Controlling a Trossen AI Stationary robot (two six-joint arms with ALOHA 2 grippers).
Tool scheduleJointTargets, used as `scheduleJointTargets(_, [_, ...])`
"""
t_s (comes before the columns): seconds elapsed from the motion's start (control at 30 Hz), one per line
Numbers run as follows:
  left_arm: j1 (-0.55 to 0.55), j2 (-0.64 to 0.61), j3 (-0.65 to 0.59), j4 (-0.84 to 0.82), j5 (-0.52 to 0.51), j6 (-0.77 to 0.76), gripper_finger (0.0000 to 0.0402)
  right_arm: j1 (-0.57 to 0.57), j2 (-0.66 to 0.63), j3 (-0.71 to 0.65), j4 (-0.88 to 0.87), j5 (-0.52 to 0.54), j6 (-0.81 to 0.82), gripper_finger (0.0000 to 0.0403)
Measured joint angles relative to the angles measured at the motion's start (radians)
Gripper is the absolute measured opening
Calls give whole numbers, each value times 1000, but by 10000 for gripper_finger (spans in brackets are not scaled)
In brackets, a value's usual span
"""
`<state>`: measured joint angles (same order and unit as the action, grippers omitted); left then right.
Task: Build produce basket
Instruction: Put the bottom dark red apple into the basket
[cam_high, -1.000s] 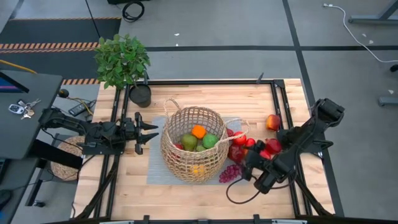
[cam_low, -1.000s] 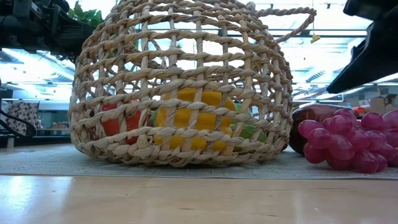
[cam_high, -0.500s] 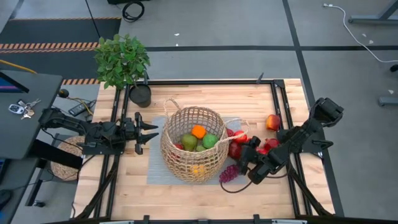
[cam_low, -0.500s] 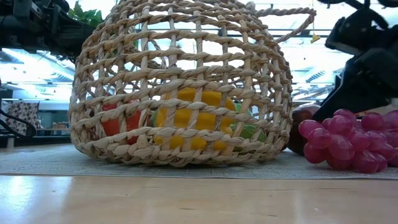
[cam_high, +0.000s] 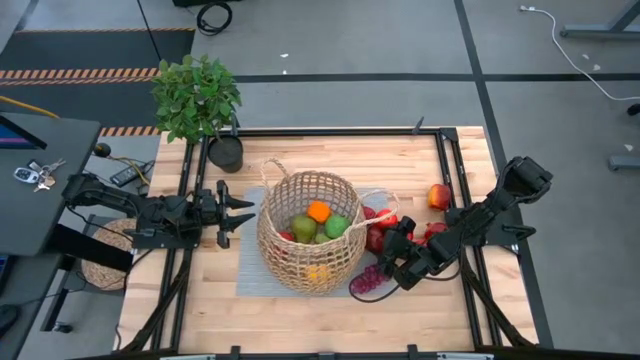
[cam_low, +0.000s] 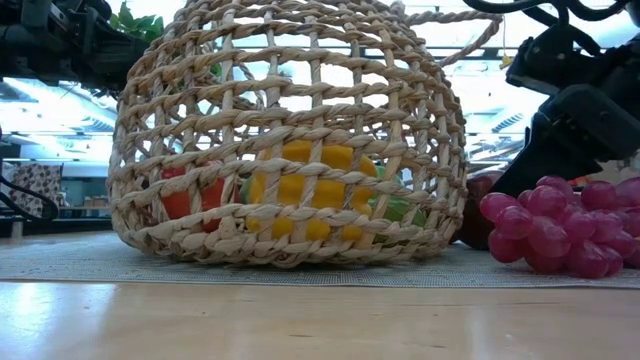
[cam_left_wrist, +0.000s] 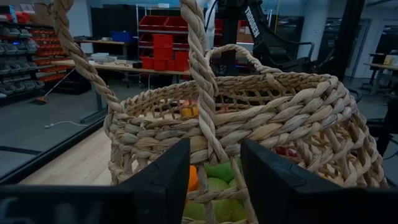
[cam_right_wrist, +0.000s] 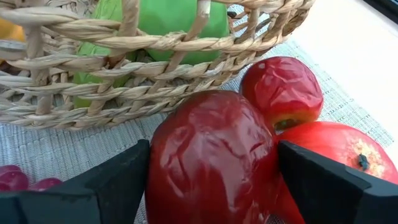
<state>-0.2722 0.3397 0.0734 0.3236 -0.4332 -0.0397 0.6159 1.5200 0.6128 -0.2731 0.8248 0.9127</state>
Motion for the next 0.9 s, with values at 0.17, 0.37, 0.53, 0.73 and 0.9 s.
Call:
scheduleJointTargets(0.17, [0,0,0,0,0,0,146,1,0,1,-2,-1,0,346])
scheduleJointTargets(0.37, [0,0,0,0,0,0,147,17,-27,18,-42,-24,-6,346])
scheduleJointTargets(0.53, [0,0,0,0,0,0,150,19,-48,31,-48,-23,-29,346])
scheduleJointTargets(0.73, [0,0,0,0,0,0,151,24,-67,80,-88,-22,-72,345])
scheduleJointTargets(0.9, [0,0,0,0,0,0,151,49,-116,154,-227,-12,-74,345])
